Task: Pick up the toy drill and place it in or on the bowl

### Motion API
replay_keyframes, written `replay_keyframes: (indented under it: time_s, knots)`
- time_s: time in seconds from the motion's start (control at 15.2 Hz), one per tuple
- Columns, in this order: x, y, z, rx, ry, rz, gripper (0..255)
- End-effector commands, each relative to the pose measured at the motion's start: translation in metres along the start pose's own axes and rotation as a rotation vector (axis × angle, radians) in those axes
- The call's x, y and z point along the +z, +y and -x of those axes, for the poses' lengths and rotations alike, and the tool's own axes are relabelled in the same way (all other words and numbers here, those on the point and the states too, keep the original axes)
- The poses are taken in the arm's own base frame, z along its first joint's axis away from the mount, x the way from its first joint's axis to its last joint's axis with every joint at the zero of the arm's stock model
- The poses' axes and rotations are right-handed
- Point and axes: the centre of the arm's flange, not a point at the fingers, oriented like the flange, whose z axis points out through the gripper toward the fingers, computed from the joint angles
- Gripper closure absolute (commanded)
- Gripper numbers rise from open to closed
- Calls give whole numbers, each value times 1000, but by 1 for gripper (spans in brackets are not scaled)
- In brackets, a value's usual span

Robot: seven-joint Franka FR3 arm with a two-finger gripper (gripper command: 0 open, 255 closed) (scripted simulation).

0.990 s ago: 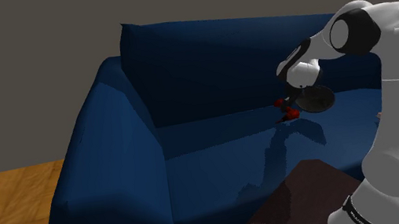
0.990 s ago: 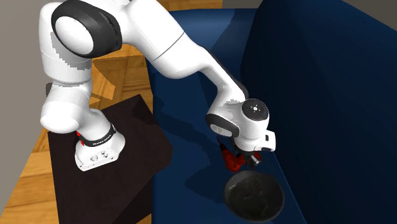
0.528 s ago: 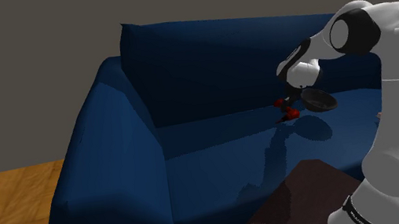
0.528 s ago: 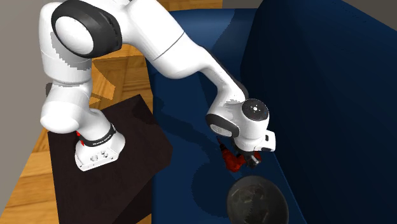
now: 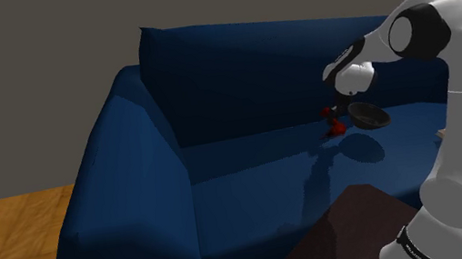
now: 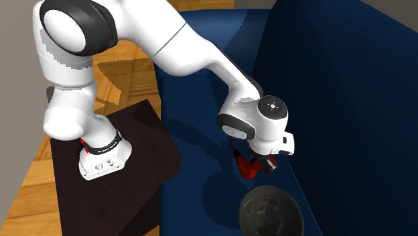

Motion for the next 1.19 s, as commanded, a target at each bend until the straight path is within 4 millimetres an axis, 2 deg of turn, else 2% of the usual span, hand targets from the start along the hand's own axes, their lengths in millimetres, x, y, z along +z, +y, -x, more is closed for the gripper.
replay_keyframes:
  time_s: [0.0,1.12]
  knots:
    - [-11,0,0,0,0,0,255]
    - [-100,3,-10,0,0,0,255]
